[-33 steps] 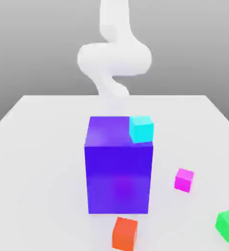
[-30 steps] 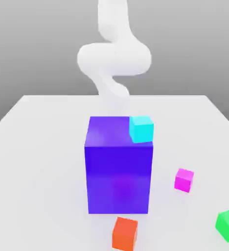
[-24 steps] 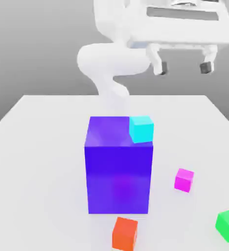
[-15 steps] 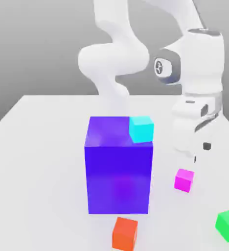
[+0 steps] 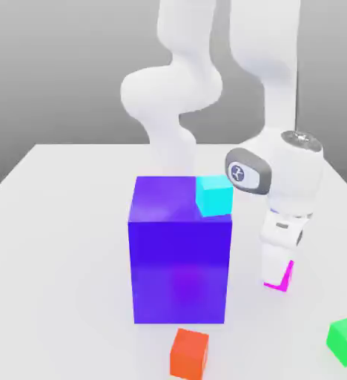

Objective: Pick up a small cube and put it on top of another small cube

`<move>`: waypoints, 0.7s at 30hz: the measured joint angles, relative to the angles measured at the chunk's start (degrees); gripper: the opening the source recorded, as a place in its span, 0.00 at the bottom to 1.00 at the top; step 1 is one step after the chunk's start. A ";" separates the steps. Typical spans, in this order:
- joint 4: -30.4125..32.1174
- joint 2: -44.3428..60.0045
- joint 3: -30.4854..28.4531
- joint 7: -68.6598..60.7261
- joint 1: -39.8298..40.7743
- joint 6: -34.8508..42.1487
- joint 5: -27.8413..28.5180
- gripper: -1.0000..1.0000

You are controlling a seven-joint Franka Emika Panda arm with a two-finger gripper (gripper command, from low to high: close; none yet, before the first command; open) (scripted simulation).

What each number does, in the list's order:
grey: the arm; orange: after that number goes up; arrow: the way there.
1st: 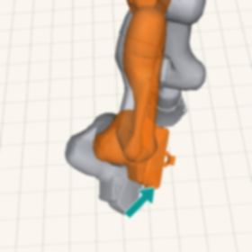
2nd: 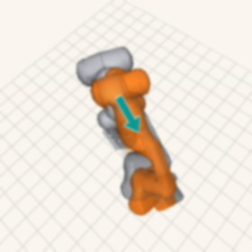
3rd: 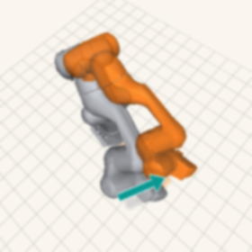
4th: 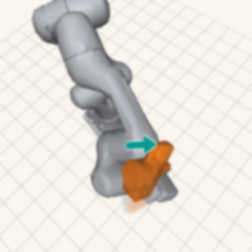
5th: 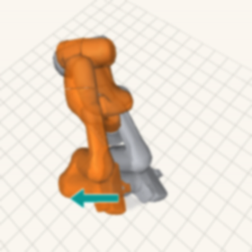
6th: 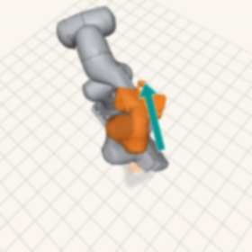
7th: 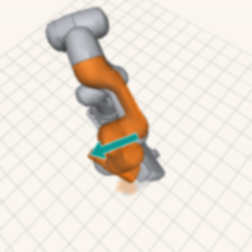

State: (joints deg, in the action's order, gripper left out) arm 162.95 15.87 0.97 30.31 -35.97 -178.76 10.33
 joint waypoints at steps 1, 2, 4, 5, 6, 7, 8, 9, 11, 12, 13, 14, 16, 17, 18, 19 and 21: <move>0.13 -0.69 0.36 -0.07 0.35 0.57 -0.07 0.00; 0.40 -2.07 1.24 -0.42 1.13 1.69 -0.51 0.00; 1.13 -5.69 3.59 -2.05 2.95 4.61 -2.65 0.00; 1.53 -7.69 4.56 -3.25 3.50 6.21 -4.28 0.00; 1.93 -9.73 5.32 -4.48 3.82 7.84 -5.97 0.00; 2.32 -11.81 5.65 -5.60 3.72 9.50 -7.53 0.00; 2.72 -13.89 6.01 -6.55 3.56 11.17 -8.84 0.00; 2.30 -14.99 6.10 -7.80 3.50 12.70 -9.77 0.00; -0.62 -14.70 6.04 -10.86 3.85 15.35 -10.42 0.00; -2.49 -14.06 5.94 -12.51 4.37 16.60 -10.52 0.00; -4.47 -13.30 5.92 -14.15 4.89 17.83 -10.50 0.00; -6.49 -12.48 5.88 -15.74 5.25 19.04 -10.38 0.00; -10.60 -10.76 5.87 -18.98 5.97 21.46 -10.10 0.00; -12.67 -9.88 5.83 -20.58 6.27 22.69 -9.94 0.00; -14.74 -9.01 5.84 -22.15 6.62 23.90 -9.74 0.00; -16.82 -8.13 5.83 -23.71 6.94 25.12 -9.52 0.00; -20.97 -6.39 5.79 -26.82 7.58 27.54 -9.04 0.00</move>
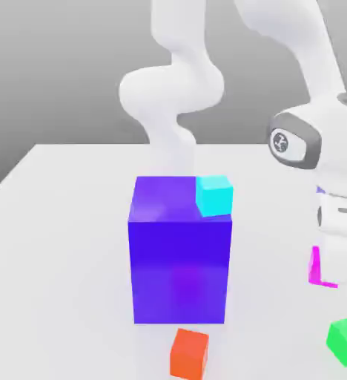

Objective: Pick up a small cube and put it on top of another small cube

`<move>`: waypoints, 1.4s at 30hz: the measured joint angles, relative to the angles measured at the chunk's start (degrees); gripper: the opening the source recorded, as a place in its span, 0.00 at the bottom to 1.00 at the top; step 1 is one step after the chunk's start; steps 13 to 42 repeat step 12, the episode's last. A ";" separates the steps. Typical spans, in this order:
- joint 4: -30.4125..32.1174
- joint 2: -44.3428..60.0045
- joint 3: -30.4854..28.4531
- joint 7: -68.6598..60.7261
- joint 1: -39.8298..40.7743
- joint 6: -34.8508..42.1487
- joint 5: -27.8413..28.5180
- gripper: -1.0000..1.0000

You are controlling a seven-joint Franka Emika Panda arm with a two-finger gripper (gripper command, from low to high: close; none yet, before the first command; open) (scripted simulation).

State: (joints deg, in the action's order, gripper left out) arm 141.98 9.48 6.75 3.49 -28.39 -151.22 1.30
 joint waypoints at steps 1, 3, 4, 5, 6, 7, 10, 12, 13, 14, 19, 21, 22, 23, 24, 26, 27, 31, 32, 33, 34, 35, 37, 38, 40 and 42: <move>-2.08 0.87 -0.04 -1.55 0.30 1.21 0.25 0.00; -6.23 2.58 -0.09 -4.63 0.87 3.64 0.80 0.00; -8.19 3.51 -0.11 -6.05 1.13 4.67 1.10 0.00; -9.21 5.02 -0.23 -6.57 1.18 4.17 1.49 0.00; -9.78 6.82 -0.43 -6.67 1.10 2.95 1.92 0.00; -10.13 8.75 -0.69 -6.56 0.93 1.38 2.36 0.00; -10.51 12.19 -1.10 -6.09 0.71 -1.65 3.20 1.00; -10.51 12.19 -1.10 -6.09 0.71 -1.65 3.20 1.00; -10.51 12.19 -1.10 -6.09 0.71 -1.65 3.20 1.00; -10.51 12.19 -1.10 -6.09 0.71 -1.65 3.20 1.00; -10.51 12.19 -1.10 -6.09 0.71 -1.65 3.20 1.00; -10.51 12.19 -1.10 -6.09 0.71 -1.65 3.20 1.00; -10.51 12.19 -1.10 -6.09 0.71 -1.65 3.20 1.00; -10.51 12.19 -1.10 -6.09 0.71 -1.65 3.20 1.00; -10.51 12.19 -1.10 -6.09 0.71 -1.65 3.20 1.00; -10.51 12.19 -1.10 -6.09 0.71 -1.65 3.20 1.00; -10.51 12.19 -1.10 -6.09 0.71 -1.65 3.20 1.00; -10.51 12.19 -1.10 -6.09 0.71 -1.65 3.20 1.00; -10.51 12.19 -1.10 -6.09 0.71 -1.65 3.20 1.00; -10.51 12.19 -1.10 -6.09 0.71 -1.65 3.20 1.00; -10.51 12.19 -1.10 -6.09 0.71 -1.65 3.20 1.00; -10.51 12.19 -1.10 -6.09 0.71 -1.65 3.20 1.00; -10.51 12.19 -1.10 -6.09 0.71 -1.65 3.20 1.00; -10.51 12.19 -1.10 -6.09 0.71 -1.65 3.20 1.00; -10.51 12.19 -1.10 -6.09 0.71 -1.65 3.20 1.00; -10.51 12.19 -1.10 -6.09 0.71 -1.65 3.20 1.00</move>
